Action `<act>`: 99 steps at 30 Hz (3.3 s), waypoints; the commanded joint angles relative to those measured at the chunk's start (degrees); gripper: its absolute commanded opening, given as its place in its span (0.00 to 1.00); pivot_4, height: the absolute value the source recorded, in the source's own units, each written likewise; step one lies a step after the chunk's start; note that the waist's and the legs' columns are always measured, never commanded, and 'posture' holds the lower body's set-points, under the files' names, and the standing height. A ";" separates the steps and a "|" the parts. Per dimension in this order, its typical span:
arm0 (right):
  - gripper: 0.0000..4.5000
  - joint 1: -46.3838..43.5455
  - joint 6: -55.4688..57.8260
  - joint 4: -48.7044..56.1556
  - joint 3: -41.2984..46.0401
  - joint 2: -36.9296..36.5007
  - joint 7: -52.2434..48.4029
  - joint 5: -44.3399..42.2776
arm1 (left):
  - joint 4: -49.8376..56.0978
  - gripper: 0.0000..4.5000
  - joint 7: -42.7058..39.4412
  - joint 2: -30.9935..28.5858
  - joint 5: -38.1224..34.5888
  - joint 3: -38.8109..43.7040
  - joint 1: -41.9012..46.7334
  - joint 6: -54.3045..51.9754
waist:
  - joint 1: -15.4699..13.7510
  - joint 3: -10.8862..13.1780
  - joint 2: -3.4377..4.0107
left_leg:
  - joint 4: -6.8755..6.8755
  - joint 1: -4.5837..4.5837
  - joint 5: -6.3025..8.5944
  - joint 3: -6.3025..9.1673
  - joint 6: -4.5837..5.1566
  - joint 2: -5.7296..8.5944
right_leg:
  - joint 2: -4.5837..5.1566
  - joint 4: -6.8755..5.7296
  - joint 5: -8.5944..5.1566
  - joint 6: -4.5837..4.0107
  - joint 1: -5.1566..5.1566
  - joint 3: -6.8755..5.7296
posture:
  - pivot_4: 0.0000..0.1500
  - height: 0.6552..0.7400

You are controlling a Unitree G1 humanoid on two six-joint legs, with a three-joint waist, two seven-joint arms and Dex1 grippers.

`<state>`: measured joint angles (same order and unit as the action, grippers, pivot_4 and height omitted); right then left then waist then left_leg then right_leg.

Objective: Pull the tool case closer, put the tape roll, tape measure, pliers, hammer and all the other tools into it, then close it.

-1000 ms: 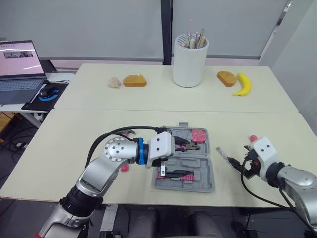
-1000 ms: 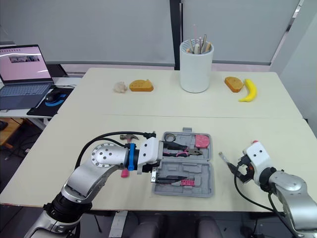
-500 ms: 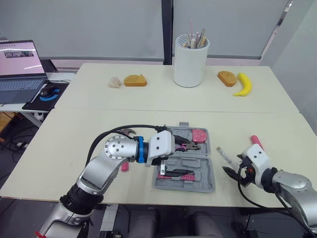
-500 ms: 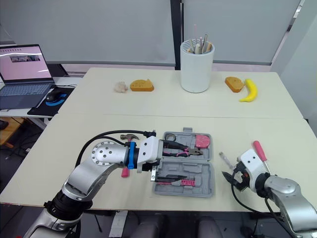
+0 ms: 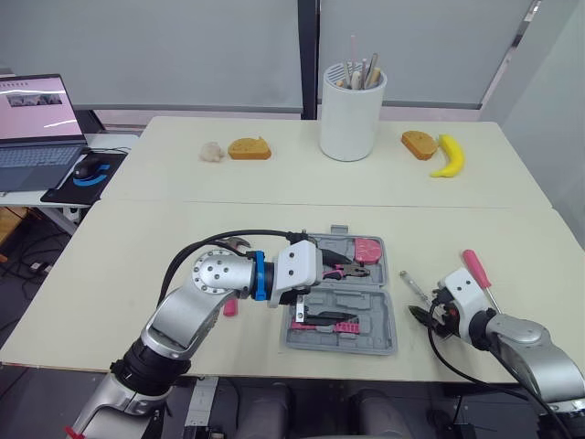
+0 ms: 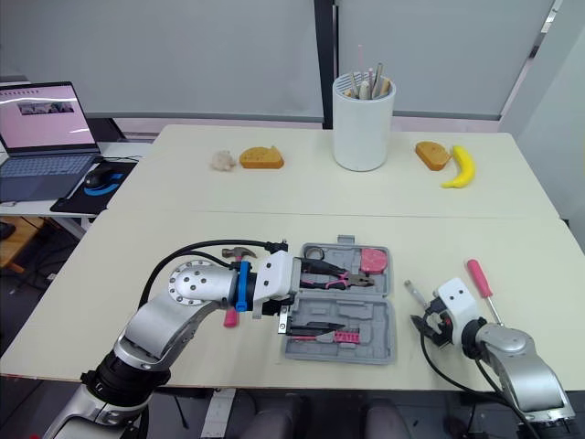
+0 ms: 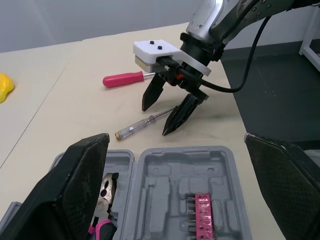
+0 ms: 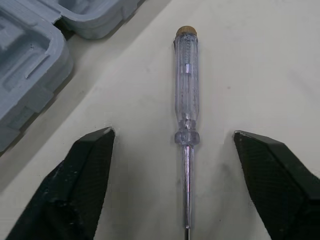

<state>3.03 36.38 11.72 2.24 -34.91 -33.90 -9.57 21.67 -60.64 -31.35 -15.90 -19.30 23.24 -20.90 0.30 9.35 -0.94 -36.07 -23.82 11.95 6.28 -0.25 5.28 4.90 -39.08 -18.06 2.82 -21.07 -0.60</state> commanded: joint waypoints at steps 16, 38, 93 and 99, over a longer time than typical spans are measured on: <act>0.06 -2.78 -3.10 -2.03 -1.78 1.12 1.23 1.98 | -0.09 1.00 0.10 0.07 -0.30 0.76 1.84 0.71 | 0.09 0.00 0.00 | 0.00 0.00 0.00 0.01 0.00 0.00 | -0.01 0.00 0.00 0.00 0.00 0.00 | 1.00 1.00; 0.06 -20.13 10.29 19.81 -18.48 -16.75 -15.92 4.48 | -3.69 1.00 -8.28 -12.25 -7.15 14.87 -10.10 5.90 | 0.79 0.03 0.01 | 0.01 -0.02 0.01 0.06 0.00 -0.07 | 0.01 0.05 -0.01 -0.01 -0.04 -0.06 | 1.00 1.00; 0.06 -34.95 1.80 -0.23 -42.29 6.37 -16.27 24.69 | -7.57 1.00 -8.71 -17.24 -4.01 15.94 -11.77 9.90 | 1.34 0.03 -0.01 | 0.03 -0.04 0.01 0.11 -0.02 0.00 | 0.01 -0.01 0.00 -0.02 -0.41 -0.01 | 1.00 1.00; 0.35 -35.01 1.39 0.70 -41.84 5.39 -16.72 25.23 | -7.40 1.00 -8.64 -17.10 -4.06 15.93 -11.50 9.61 | 1.34 0.03 -0.01 | 0.03 -0.03 0.01 0.12 -0.02 0.00 | 0.01 -0.01 0.00 -0.02 -0.42 -0.01 | 1.00 1.00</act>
<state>-31.52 38.37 10.39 -41.14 -28.94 -50.49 14.80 12.87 -69.38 -48.01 -19.69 -4.26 11.51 -11.11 1.64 9.39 -0.95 -36.04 -23.85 11.96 6.40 -0.26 5.27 4.91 -39.09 -18.06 2.80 -21.49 -0.61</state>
